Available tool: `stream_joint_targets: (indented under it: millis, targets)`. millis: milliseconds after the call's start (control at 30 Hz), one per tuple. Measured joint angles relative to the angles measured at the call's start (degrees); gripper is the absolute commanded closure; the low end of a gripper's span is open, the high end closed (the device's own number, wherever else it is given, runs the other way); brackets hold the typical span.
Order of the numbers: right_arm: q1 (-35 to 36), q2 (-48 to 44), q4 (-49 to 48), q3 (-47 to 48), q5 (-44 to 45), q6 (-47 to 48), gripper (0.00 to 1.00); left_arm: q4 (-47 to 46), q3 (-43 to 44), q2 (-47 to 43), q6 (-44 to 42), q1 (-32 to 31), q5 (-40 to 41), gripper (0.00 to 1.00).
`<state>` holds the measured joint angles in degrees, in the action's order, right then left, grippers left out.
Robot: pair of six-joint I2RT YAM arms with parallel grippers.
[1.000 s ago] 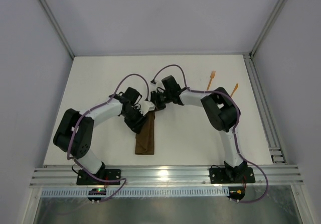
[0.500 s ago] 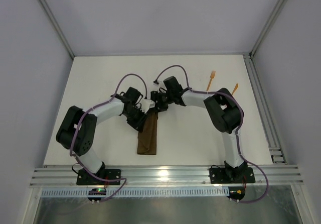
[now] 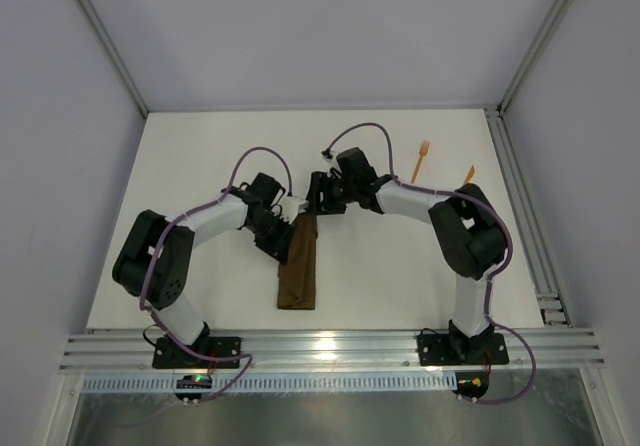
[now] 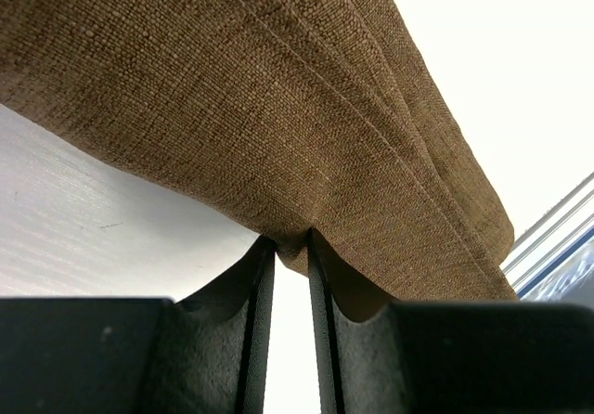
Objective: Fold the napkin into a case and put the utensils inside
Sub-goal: Fold the 2/3-rectangle-folded napkin at the center of the board.
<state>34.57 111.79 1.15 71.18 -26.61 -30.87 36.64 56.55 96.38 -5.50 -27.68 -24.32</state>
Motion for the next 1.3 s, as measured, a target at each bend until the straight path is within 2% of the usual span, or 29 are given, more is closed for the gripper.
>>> stream_joint_targets:
  millis: [400, 533, 767, 900, 1200, 1267, 1300]
  targets:
    - [-0.28, -11.02, -0.55, -12.46, 4.44, -2.27, 0.38, -0.46, 0.0, 0.0, 0.85, 0.0, -0.55, 0.75]
    - [3.43, -12.96, -1.22, -15.91, 4.44, -3.21, 0.27, -0.5, 0.0, -0.02, 0.98, 0.0, -0.59, 0.73]
    - [6.36, -12.83, -0.31, -20.17, 4.59, -4.92, 0.26, -0.74, 0.0, -0.02, 1.09, 0.0, -0.59, 0.72]
    - [6.75, -12.04, -0.72, -19.96, 4.68, -5.2, 0.32, -0.85, 0.0, -0.13, 1.31, 0.0, -0.59, 0.71]
    - [7.06, -7.93, -4.17, -17.0, 2.38, -6.51, 0.32, -1.22, 0.0, -0.31, 2.21, 0.0, -0.85, 0.71]
    - [7.06, -7.78, -4.42, -16.96, 2.4, -6.64, 0.38, -1.29, 0.0, -0.31, 2.34, 0.0, -0.87, 0.71]
    - [7.06, -7.58, -4.5, -16.94, 2.45, -6.64, 0.49, -1.29, 0.0, -0.31, 2.36, 0.0, -0.94, 0.71]
